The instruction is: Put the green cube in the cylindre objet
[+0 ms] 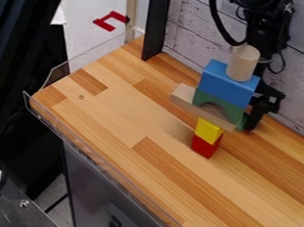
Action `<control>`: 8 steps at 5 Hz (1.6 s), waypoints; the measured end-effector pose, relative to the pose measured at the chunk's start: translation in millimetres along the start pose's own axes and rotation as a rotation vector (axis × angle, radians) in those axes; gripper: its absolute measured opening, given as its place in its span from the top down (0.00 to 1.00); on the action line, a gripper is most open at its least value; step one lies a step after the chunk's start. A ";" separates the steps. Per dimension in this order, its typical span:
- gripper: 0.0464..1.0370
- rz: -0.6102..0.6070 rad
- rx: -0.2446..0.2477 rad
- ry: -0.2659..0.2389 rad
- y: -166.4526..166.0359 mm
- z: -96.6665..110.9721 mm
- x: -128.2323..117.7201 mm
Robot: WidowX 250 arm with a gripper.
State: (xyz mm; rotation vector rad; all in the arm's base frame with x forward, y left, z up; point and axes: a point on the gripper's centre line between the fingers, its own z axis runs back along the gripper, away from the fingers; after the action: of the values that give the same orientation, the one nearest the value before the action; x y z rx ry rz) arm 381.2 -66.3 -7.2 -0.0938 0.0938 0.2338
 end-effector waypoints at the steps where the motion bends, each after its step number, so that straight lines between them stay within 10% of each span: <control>1: 0.49 -0.010 -0.006 -0.001 -3.6 -0.7 0.7; 3: 0.49 -0.007 0.009 0.010 -0.7 0.2 -6.5; 8: 0.49 -0.012 -0.037 -0.255 2.6 120.5 -3.3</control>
State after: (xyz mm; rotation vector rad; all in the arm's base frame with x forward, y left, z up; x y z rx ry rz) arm 387.2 -52.0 112.4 -0.1007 -0.1653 0.2335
